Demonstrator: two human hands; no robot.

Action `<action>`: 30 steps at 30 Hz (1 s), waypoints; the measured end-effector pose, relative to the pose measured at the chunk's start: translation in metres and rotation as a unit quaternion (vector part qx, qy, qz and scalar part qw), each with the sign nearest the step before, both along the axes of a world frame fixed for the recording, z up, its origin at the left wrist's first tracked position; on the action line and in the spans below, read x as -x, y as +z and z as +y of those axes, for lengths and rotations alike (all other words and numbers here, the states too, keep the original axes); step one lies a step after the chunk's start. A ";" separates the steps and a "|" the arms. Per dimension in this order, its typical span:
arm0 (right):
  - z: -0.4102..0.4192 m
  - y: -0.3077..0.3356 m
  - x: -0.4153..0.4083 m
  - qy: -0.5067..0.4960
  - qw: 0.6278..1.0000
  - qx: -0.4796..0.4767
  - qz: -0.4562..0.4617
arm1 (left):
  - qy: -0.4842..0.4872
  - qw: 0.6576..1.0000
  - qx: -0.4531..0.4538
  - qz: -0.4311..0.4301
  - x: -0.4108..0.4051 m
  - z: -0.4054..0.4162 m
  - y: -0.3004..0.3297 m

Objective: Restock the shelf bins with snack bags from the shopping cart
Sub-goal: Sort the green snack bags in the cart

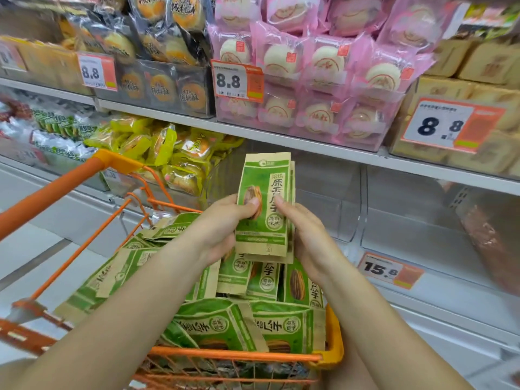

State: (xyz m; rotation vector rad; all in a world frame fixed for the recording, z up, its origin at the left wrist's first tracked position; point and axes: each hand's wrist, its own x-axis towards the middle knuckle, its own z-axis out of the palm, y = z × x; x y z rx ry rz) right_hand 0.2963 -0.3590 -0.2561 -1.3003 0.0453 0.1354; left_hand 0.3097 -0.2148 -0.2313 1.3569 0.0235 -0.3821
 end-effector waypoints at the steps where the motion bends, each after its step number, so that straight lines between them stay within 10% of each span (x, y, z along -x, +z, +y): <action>1: 0.001 0.000 -0.001 -0.002 1.000 0.010 -0.007 | 0.003 1.000 -0.003 -0.008 0.001 -0.004 0.000; 9: -0.010 0.009 -0.035 0.041 0.994 0.074 0.064 | -0.025 0.981 -0.193 -0.006 -0.028 0.000 0.009; 13: -0.028 0.014 -0.079 0.033 0.989 0.016 0.144 | -0.033 0.809 -0.545 -0.220 -0.081 0.041 -0.005; 20: -0.027 -0.020 -0.181 -0.074 0.981 0.016 0.180 | 0.022 0.599 -0.677 -0.427 -0.131 0.066 -0.064; 26: -0.018 -0.057 -0.240 -0.098 0.976 0.038 0.193 | 0.053 0.527 -0.721 -0.447 -0.136 0.066 -0.081; 30: -0.015 -0.076 -0.270 -0.130 0.972 0.127 0.146 | 0.063 0.541 -0.705 -0.454 -0.131 0.063 -0.084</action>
